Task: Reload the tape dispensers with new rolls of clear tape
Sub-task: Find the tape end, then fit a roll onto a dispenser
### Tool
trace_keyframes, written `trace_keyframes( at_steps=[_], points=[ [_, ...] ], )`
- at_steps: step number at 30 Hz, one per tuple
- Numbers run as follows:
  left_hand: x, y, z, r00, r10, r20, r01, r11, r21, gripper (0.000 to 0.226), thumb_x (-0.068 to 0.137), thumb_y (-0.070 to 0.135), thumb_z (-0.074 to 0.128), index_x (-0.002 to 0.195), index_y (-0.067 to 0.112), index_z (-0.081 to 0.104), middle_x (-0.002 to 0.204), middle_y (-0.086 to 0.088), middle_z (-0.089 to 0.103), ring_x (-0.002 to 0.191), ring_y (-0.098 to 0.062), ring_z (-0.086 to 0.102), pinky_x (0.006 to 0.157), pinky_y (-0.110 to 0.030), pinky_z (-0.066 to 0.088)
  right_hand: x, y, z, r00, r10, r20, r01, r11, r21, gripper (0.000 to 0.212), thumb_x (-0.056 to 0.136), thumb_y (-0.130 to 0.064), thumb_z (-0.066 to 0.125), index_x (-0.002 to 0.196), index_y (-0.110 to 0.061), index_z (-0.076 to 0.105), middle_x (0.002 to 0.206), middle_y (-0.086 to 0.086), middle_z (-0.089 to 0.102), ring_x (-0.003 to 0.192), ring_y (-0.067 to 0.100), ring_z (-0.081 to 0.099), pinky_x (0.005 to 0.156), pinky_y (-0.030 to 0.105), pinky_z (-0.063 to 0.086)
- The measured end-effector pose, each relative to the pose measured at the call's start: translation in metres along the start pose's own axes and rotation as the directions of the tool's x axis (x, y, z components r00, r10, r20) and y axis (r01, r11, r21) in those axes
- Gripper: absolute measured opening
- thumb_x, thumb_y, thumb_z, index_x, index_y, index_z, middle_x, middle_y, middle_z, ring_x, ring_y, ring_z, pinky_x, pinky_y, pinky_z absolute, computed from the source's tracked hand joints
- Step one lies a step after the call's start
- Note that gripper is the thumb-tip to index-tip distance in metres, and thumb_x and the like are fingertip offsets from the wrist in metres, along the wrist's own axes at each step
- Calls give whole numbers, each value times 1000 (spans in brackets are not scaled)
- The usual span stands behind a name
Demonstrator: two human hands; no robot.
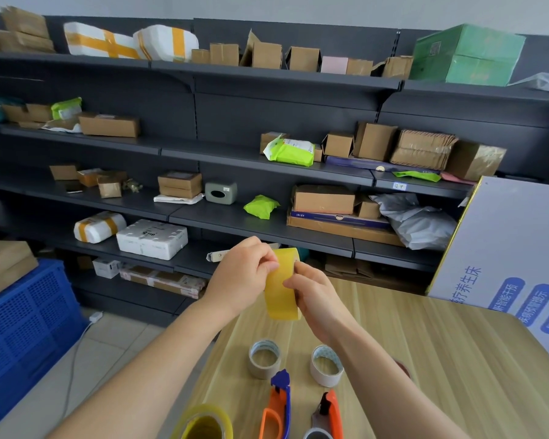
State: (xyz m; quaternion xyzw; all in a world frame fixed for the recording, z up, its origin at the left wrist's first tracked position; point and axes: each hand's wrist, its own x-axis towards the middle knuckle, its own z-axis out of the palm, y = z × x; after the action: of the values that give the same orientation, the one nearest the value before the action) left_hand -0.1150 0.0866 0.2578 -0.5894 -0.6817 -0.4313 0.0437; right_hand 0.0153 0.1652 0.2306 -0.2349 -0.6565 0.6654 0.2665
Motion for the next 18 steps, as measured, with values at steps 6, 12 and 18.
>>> trace_keyframes(
  at_steps=[6, 12, 18],
  points=[
    [-2, 1, 2, 1000, -4, -1, 4, 999, -52, 15, 96, 15, 51, 81, 15, 53, 83, 8, 49, 77, -8, 50, 66, -28, 45, 0, -2, -6, 1000, -2, 18, 0, 998, 66, 40, 84, -11, 54, 123, -7, 59, 113, 18, 68, 98, 24, 68, 90, 41, 53],
    [-1, -5, 3, 997, 52, -63, -53, 998, -26, 10, 94, 16, 56, 90, 17, 65, 86, 8, 58, 79, -5, 53, 67, -24, 46, -1, -4, -14, 998, -10, 66, -1, 986, 166, 47, 75, -6, 52, 120, -1, 61, 111, 18, 70, 102, 29, 69, 84, 37, 55],
    [-2, -8, 0, 991, 136, -7, -136, 991, 3, 29, 85, 31, 60, 107, 15, 71, 111, 7, 66, 107, -6, 55, 93, -23, 45, -4, -9, -13, 998, -4, 60, -7, 983, 181, 23, 99, -2, 43, 109, 1, 64, 99, 18, 70, 87, 23, 70, 79, 36, 57]
  ],
)
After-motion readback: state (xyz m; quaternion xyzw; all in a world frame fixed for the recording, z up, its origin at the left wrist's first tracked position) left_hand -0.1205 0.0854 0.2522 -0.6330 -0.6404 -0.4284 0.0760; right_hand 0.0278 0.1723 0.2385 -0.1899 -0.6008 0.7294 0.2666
